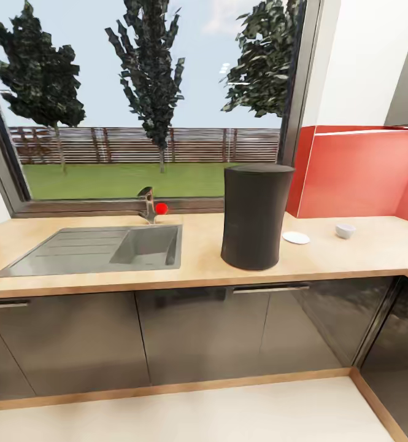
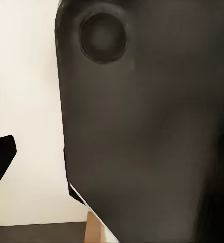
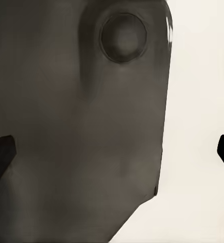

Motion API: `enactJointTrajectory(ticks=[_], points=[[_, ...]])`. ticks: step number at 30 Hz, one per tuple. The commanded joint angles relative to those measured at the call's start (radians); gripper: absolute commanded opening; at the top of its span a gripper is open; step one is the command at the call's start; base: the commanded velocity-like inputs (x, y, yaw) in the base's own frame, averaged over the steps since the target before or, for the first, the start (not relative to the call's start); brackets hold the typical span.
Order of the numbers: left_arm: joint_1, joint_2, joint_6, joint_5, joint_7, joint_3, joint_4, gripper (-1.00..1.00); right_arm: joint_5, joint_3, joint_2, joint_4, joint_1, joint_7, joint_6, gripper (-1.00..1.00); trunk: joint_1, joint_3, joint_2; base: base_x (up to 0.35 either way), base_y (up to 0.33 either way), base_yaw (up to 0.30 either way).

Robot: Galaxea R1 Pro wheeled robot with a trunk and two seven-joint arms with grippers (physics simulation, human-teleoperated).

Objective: Set up a coffee station on the kitchen countertop: keep the coffee maker on the countertop, move the bottle of coffee from the kitchen shelf to the counter next to the coffee maker, place a paper coffee filter on top of the coffee maker, put the saucer next to the coffee maker with the coffee cup on the saucer, and place the electric kettle next to the coffee maker.

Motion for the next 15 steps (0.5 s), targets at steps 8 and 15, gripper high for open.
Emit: enactJointTrajectory(ticks=[8, 15], points=[[0.003, -0.002, -0.005, -0.003, -0.002, -0.002, -0.011, 1.00, 0.007, 0.007, 0.019, -0.034, -0.003, -0.003, -0.008, 1.00, 0.000, 0.000, 0.000, 0.000, 0.000, 0.001], [0.003, -0.002, -0.005, -0.003, -0.001, -0.002, -0.011, 1.00, 0.003, 0.002, 0.020, -0.065, -0.003, -0.002, -0.011, 1.00, 0.000, 0.000, 0.000, 0.000, 0.000, 0.057]])
